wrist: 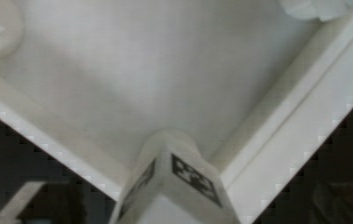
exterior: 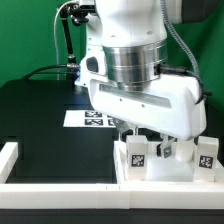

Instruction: Assemble square table

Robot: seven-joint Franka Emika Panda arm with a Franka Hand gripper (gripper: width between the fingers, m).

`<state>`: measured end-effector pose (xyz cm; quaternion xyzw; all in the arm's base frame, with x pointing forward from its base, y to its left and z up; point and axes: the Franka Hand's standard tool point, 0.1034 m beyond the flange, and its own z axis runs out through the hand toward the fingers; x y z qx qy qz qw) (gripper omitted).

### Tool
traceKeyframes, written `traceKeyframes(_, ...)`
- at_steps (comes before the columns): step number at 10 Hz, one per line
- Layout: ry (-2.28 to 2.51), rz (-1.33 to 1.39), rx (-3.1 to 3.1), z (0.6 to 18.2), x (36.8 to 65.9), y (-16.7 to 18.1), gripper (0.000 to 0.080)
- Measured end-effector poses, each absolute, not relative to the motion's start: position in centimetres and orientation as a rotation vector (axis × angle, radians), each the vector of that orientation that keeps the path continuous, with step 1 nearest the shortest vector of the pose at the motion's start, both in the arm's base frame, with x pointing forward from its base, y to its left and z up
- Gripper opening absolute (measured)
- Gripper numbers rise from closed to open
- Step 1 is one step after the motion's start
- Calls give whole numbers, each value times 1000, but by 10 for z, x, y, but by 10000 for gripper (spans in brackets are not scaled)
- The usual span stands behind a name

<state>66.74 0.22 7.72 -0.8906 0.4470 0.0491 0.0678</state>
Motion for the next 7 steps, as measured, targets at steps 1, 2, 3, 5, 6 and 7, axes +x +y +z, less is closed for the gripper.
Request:
traceKeyframes(1,1297,144,-2706,77,667,-1,648)
traceKeyframes(2,1170,133,-2761,77,667,-2,648)
traceKeyframes(3,1041,124,-2808,77,667,-1,649)
traceKeyframes(5,484,34,-3008,76,671,-8,649)
traceKeyframes(6,224,-46,-3052,75,676,-10,649)
traceKeyframes(7,119,-121,-3066,75,680,-10,649)
